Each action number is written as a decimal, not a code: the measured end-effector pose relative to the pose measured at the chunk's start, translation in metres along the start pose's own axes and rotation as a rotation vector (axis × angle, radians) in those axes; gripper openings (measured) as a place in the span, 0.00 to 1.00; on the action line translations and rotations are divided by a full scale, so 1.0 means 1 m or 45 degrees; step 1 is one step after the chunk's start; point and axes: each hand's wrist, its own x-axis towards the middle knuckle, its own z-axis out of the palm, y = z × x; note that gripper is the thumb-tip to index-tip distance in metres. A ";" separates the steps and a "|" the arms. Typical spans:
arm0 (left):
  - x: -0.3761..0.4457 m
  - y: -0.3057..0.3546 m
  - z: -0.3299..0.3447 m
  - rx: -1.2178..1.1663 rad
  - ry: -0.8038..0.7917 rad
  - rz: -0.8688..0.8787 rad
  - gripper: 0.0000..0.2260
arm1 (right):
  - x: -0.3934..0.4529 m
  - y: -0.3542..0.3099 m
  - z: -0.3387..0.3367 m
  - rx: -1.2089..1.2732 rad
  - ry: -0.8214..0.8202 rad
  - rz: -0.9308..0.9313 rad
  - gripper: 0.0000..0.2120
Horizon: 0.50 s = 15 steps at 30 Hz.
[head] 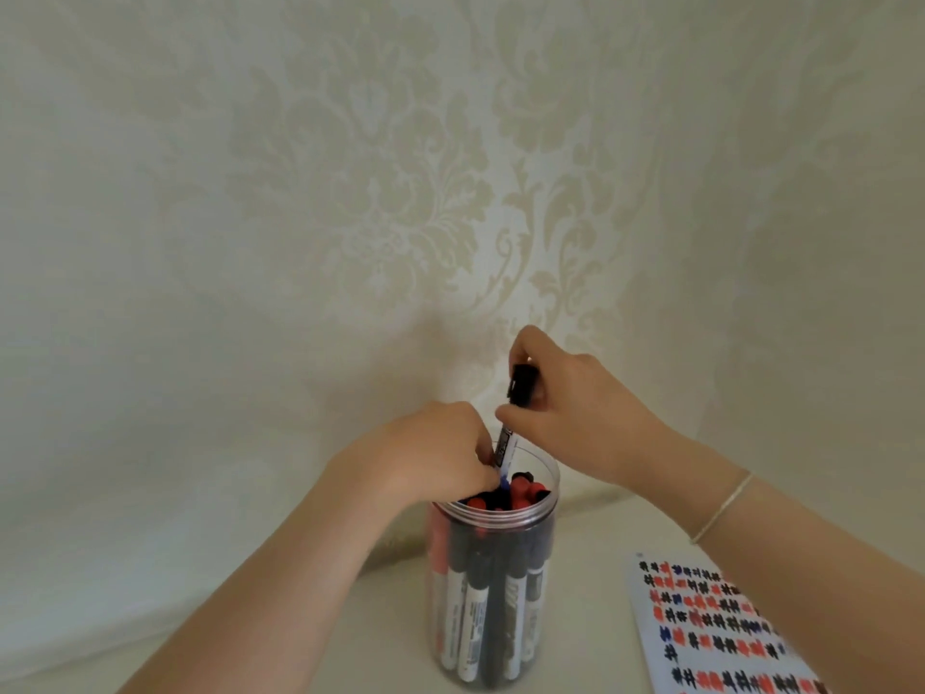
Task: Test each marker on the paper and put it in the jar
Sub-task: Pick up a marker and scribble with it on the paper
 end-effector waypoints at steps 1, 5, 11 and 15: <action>0.003 0.002 0.002 0.020 0.011 -0.005 0.13 | -0.001 0.002 -0.001 -0.107 0.041 -0.063 0.08; 0.013 0.008 0.007 0.120 0.038 -0.051 0.20 | -0.004 0.007 0.002 -0.139 0.140 -0.112 0.05; 0.011 0.014 0.010 0.109 0.103 -0.081 0.19 | -0.002 0.006 0.012 -0.012 0.142 -0.036 0.08; 0.010 0.013 0.011 0.098 0.129 -0.069 0.15 | 0.001 0.003 0.010 0.083 0.102 0.031 0.06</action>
